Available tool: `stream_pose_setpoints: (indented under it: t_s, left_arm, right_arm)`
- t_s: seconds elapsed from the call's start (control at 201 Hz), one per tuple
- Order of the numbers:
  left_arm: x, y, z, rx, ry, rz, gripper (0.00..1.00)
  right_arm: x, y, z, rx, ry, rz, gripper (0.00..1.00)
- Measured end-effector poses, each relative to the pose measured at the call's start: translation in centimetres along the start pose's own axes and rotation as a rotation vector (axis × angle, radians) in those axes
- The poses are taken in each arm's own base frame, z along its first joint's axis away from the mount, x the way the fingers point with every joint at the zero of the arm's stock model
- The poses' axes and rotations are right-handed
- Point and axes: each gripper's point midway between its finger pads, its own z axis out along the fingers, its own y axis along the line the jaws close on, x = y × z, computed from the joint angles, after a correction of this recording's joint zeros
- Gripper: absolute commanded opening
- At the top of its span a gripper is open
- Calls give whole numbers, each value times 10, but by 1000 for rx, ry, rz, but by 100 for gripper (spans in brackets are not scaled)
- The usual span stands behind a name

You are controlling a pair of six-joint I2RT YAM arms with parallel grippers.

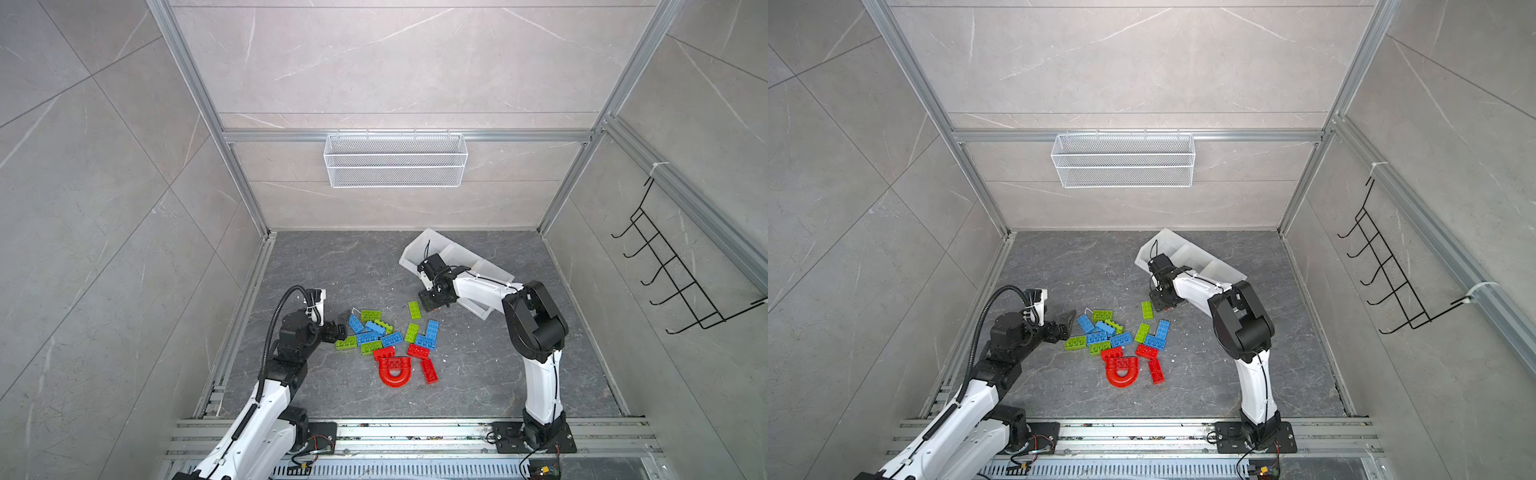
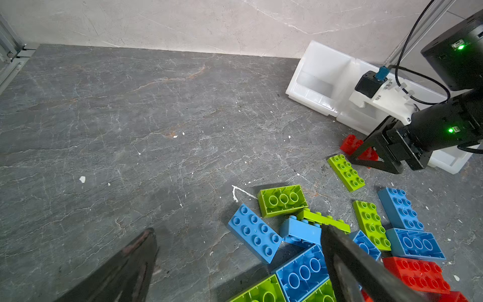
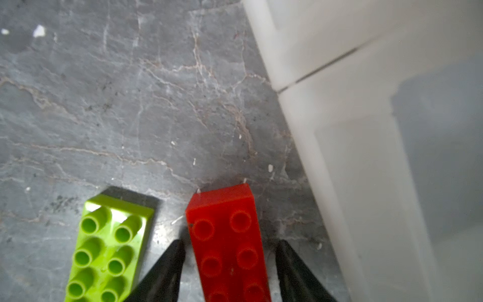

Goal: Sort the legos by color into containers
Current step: 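Close the right gripper on the red brick and lift it, then carry the red brick over the farthest bin compartment and release it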

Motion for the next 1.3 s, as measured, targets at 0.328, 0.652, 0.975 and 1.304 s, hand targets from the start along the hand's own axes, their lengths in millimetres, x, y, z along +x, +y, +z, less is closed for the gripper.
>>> stream_pose_setpoints:
  t_s: [0.328, 0.652, 0.975, 1.304]
  left_arm:
    - [1, 2, -2, -10, -5, 0, 100]
    - [0, 3, -6, -21, -12, 1, 100]
    - [1, 2, -14, -20, -40, 1, 100]
    - [2, 2, -14, -22, -38, 1, 100]
  right_arm:
    - [0, 1, -1, -5, -6, 4, 30]
    - [-15, -14, -84, -51, -188, 68, 20]
    - [-8, -136, -166, 52, -373, 372, 20]
    - [22, -143, -110, 26, -206, 448, 20]
